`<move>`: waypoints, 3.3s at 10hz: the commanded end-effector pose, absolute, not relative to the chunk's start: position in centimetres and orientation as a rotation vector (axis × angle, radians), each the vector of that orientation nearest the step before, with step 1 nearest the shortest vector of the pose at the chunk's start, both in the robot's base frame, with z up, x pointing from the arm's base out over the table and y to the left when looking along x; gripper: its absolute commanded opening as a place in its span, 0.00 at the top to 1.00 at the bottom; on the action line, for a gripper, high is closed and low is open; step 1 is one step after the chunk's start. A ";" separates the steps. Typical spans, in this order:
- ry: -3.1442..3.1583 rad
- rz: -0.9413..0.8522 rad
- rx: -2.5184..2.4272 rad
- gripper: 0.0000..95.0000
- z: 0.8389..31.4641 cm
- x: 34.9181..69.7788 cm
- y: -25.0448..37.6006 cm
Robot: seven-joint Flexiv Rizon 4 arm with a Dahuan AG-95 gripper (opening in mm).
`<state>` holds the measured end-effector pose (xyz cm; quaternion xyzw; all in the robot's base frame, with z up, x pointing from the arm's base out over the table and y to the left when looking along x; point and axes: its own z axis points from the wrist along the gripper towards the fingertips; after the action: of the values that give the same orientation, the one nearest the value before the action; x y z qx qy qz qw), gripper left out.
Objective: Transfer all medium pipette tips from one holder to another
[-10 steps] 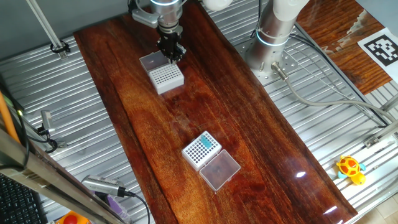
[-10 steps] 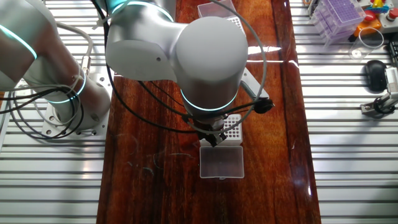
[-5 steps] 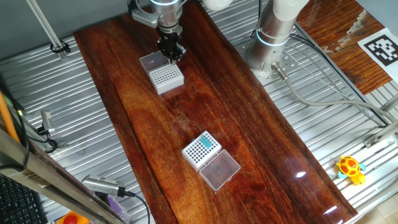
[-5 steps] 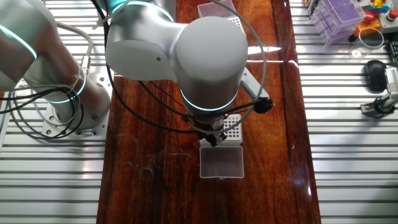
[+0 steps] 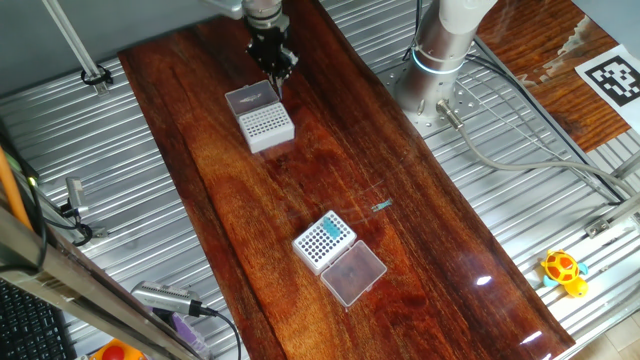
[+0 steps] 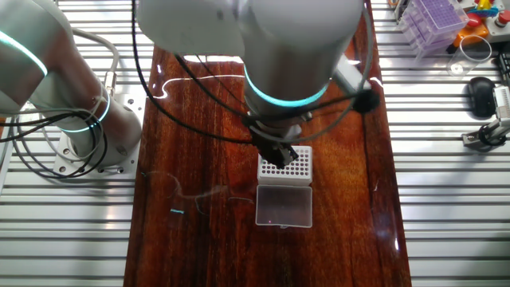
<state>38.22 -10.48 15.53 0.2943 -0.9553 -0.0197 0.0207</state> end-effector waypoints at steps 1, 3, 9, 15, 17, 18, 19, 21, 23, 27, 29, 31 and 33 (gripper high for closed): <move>-2.959 -0.065 0.912 1.00 15.4 38.5 -10.5; -2.960 -0.066 0.912 1.00 15.4 38.5 -10.5; -2.968 -0.068 0.873 1.00 15.9 38.5 -9.8; -3.058 -0.080 0.582 1.00 15.8 40.4 2.4; -3.077 -0.073 0.465 1.00 15.8 40.5 7.0; -3.079 -0.067 0.423 1.00 15.9 40.6 8.4; -3.078 -0.065 0.415 1.00 16.0 40.7 8.7; -3.073 -0.055 0.440 1.00 16.1 40.7 8.6; -3.022 -0.066 0.622 1.00 16.1 40.7 8.6; -2.916 -0.080 0.921 1.00 16.1 40.7 8.6; -2.929 -0.087 0.895 1.00 16.1 40.7 8.6; -2.964 -0.088 0.820 1.00 15.8 41.3 11.0; -3.008 -0.080 0.718 1.00 15.3 42.3 15.8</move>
<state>41.61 14.01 15.76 0.3002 -0.9527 -0.0331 0.0341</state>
